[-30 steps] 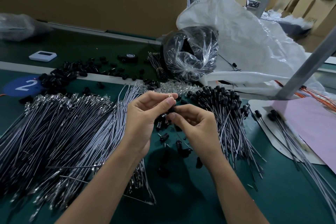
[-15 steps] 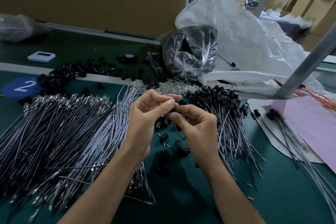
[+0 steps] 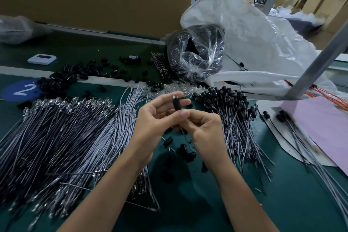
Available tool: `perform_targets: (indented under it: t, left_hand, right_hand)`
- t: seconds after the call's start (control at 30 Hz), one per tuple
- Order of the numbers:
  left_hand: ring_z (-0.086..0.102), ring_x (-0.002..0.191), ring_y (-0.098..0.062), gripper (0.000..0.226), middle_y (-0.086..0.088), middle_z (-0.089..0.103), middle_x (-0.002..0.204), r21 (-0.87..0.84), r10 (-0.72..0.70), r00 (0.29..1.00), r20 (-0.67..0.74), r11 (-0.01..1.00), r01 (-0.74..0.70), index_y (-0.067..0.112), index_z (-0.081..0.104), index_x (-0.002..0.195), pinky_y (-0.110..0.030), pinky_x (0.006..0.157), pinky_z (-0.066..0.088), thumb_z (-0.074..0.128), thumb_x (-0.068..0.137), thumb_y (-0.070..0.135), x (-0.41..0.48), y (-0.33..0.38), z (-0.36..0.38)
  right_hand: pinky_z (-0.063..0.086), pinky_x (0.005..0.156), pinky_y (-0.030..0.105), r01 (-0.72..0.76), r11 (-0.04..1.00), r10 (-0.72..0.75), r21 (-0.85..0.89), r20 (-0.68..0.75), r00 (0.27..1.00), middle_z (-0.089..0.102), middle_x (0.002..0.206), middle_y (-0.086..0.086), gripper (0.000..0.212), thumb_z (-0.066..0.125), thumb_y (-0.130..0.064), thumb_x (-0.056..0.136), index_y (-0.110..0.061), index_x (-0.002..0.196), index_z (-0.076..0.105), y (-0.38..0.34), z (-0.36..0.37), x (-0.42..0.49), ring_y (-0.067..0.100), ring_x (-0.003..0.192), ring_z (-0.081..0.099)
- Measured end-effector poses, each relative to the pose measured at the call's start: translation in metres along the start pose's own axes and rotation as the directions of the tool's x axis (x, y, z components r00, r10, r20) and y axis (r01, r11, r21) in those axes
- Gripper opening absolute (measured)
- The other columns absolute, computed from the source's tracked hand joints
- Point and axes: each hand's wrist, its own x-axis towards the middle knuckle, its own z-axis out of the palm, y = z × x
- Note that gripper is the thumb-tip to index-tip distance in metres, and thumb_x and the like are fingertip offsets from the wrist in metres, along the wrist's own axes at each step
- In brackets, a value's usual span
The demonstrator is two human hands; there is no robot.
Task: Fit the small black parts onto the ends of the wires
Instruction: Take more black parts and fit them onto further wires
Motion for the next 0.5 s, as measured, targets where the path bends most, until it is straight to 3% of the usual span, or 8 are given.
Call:
perform_targets:
  t: [0.07, 0.17, 0.33, 0.5]
  left_hand:
    - [0.072, 0.096, -0.02, 0.036, -0.01, 0.076, 0.102, 0.052, 0.0, 1.0, 0.003, 0.999, 0.0, 0.011, 0.075, 0.103, -0.022, 0.08, 0.056, 0.079, 0.069, 0.019, -0.0009, -0.0022, 0.0035]
    - [0.073, 0.093, -0.021, 0.025, -0.011, 0.076, 0.096, 0.029, 0.024, 0.999, -0.043, 0.999, -0.023, 0.013, 0.08, 0.092, -0.022, 0.079, 0.057, 0.078, 0.069, 0.024, -0.0014, -0.004, 0.0062]
    - [0.073, 0.084, -0.021, 0.024, -0.01, 0.077, 0.093, 0.004, 0.061, 0.994, -0.095, 0.998, -0.06, 0.018, 0.081, 0.085, -0.024, 0.07, 0.057, 0.08, 0.065, 0.031, -0.0005, -0.0021, 0.0067]
    - [0.072, 0.074, -0.017, 0.013, -0.009, 0.077, 0.084, 0.042, 0.102, 0.99, -0.102, 0.994, -0.098, 0.016, 0.081, 0.081, -0.021, 0.062, 0.056, 0.078, 0.069, 0.02, -0.0004, -0.0022, 0.0064]
  right_hand:
    - [0.058, 0.081, 0.032, 0.006, 1.0, -0.006, -0.027, -0.018, 1.0, 0.076, 0.088, 0.01, 0.016, 0.063, 0.007, 0.088, 0.0, 0.094, 0.076, 0.0002, -0.0013, -0.0001, 0.024, 0.086, 0.074]
    - [0.057, 0.078, 0.024, 0.02, 1.0, -0.021, -0.004, -0.015, 1.0, 0.077, 0.089, 0.004, 0.018, 0.063, 0.004, 0.089, -0.004, 0.1, 0.075, -0.0014, -0.0003, -0.0005, 0.017, 0.086, 0.074]
    - [0.054, 0.076, 0.017, 0.002, 0.996, -0.003, 0.092, 0.008, 1.0, 0.077, 0.087, -0.002, 0.023, 0.064, 0.006, 0.088, -0.008, 0.105, 0.072, -0.0026, 0.0043, -0.001, 0.01, 0.085, 0.073]
    - [0.055, 0.072, 0.019, 0.045, 0.996, -0.045, 0.082, -0.003, 0.999, 0.076, 0.082, -0.002, 0.029, 0.066, 0.005, 0.087, -0.023, 0.09, 0.075, -0.0027, 0.0053, -0.0019, 0.011, 0.08, 0.072]
